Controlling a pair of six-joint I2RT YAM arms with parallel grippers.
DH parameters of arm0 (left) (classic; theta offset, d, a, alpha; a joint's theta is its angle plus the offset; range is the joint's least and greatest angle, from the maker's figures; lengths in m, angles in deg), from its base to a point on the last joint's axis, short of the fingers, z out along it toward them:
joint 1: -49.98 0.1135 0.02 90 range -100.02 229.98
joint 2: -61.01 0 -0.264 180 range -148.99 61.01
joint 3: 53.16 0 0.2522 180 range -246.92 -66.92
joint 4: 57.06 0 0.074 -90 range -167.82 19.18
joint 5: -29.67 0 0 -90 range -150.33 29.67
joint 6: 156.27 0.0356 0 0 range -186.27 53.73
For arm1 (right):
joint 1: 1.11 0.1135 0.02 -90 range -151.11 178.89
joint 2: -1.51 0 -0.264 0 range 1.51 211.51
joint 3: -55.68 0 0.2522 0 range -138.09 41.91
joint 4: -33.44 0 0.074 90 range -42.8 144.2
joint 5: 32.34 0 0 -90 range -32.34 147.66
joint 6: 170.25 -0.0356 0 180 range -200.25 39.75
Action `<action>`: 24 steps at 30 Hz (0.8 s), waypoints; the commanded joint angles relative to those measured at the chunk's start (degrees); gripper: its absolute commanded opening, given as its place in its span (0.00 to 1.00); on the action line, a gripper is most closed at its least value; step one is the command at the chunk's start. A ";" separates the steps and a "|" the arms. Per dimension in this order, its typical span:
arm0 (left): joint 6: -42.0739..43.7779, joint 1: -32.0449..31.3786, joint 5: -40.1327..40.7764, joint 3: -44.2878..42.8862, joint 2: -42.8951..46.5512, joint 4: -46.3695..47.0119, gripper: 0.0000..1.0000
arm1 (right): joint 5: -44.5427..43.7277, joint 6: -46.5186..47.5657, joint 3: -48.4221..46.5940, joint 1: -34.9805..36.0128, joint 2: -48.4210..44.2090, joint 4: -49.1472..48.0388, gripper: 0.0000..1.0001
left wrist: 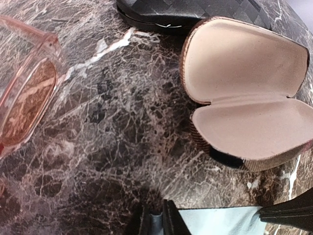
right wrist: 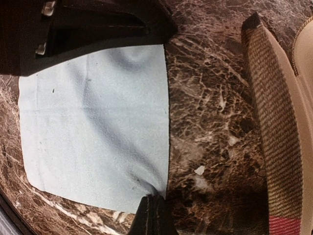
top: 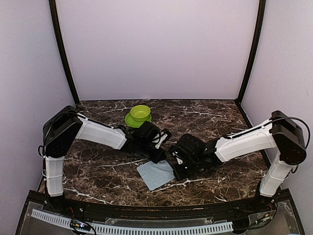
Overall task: Organize the sunglasses
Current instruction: Pick up the glasses cleaning cloth from the center of the board.
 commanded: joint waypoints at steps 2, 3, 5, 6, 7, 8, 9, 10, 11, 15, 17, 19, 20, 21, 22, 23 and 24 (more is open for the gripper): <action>-1.34 -0.33 0.83 -0.13 -0.67 -5.94 0.05 | -0.66 0.90 0.36 -0.69 0.31 1.30 0.00; -1.80 -0.33 0.96 -0.25 -0.60 -6.23 0.03 | -0.73 1.17 0.15 -0.72 0.43 1.42 0.00; -2.68 -0.33 1.54 -0.21 -0.19 -6.65 0.00 | -0.87 2.08 -0.63 -0.70 0.68 1.76 0.00; -3.29 -0.33 1.88 0.09 0.20 -6.70 0.00 | -0.81 2.66 -1.12 -0.70 0.85 1.98 0.00; -3.98 -0.29 2.20 0.45 0.66 -6.64 0.00 | -0.70 3.03 -1.63 -0.70 1.05 2.16 0.00; -4.54 -0.33 2.57 0.81 1.13 -6.43 0.00 | -0.54 3.90 -2.20 -0.70 1.21 2.31 0.00; -5.20 -0.33 2.92 1.26 1.76 -6.26 0.00 | -0.42 4.48 -2.71 -0.70 1.33 2.40 0.00; -5.85 -0.33 3.30 1.62 2.40 -6.05 0.00 | -0.42 5.05 -3.14 -0.70 1.48 2.48 0.00; -6.47 -0.33 3.78 1.98 3.07 -5.89 0.00 | -0.53 5.65 -3.75 -0.70 1.60 2.77 0.00; -8.18 -0.25 4.88 3.67 5.75 -4.15 0.00 | -1.34 7.49 -5.48 -0.70 1.74 3.75 0.00; -8.60 -0.25 5.40 4.36 6.84 -3.22 0.00 | -1.98 8.28 -6.22 -0.70 1.72 4.49 0.00; -8.96 -0.25 5.94 4.62 7.57 -2.74 0.00 | -2.70 9.13 -6.91 -0.70 1.72 5.40 0.00; -9.05 -0.25 6.07 4.79 7.85 -2.59 0.00 | -3.14 9.44 -7.21 -0.70 1.65 5.80 0.00; -9.23 -0.25 6.37 4.89 8.05 -2.46 0.00 | -3.41 9.75 -7.52 -0.70 1.67 6.18 0.00; -9.31 -0.25 6.57 5.03 8.21 -2.36 0.00 | -3.49 10.17 -7.78 -0.70 1.63 6.46 0.00; -9.42 -0.25 6.70 5.12 8.35 -2.20 0.00 | -3.42 10.57 -8.02 -0.70 1.58 6.68 0.00; -9.52 -0.25 6.70 5.16 8.49 -2.02 0.00 | -3.45 10.85 -8.24 -0.70 1.54 7.12 0.00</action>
